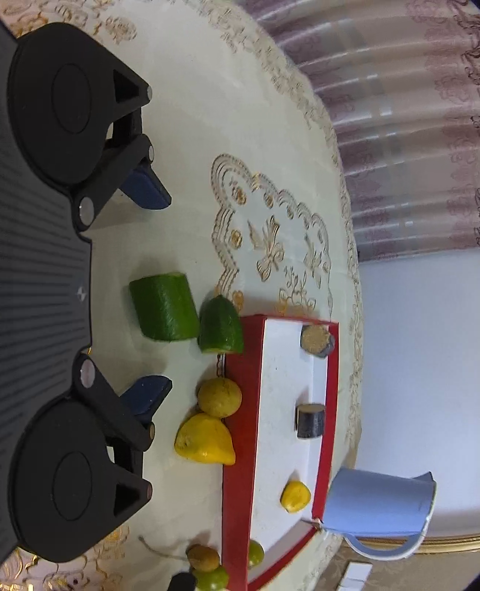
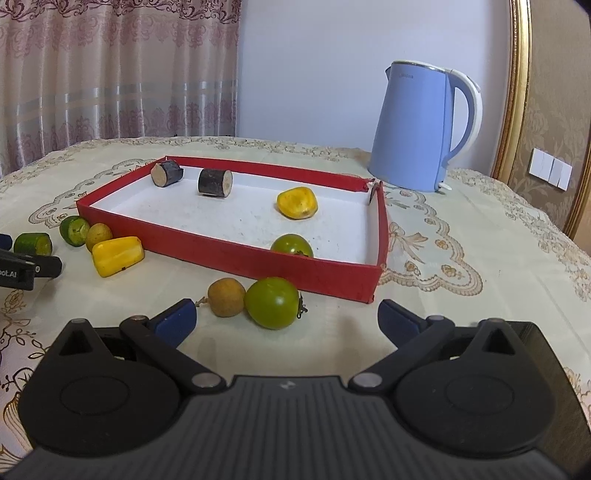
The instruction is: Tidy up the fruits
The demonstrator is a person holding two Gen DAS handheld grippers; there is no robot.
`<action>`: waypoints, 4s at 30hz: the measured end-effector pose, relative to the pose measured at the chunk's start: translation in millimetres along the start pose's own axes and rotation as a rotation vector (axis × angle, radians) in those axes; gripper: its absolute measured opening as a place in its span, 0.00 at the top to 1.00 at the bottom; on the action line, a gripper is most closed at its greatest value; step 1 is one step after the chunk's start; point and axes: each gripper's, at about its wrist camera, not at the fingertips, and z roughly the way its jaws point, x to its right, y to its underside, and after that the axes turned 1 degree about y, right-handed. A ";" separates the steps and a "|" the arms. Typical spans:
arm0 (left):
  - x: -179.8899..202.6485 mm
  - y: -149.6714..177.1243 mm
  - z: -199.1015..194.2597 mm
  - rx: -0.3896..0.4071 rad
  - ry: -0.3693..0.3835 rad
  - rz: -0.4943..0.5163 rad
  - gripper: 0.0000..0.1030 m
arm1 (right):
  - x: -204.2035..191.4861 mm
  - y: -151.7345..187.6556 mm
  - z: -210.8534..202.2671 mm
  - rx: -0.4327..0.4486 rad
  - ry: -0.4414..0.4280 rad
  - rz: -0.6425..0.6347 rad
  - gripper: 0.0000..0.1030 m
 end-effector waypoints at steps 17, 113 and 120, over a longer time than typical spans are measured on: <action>9.7 -6.2 2.3 0.000 -0.155 0.038 0.06 | -1.9 -0.5 4.7 -0.026 0.008 -0.011 0.00; 61.0 -87.3 7.4 0.079 -0.111 0.072 0.68 | 16.0 1.0 11.8 -0.072 -0.038 0.103 0.00; 77.4 -100.9 29.7 0.064 -0.111 0.114 0.68 | 16.9 1.6 11.8 -0.075 -0.039 0.106 0.00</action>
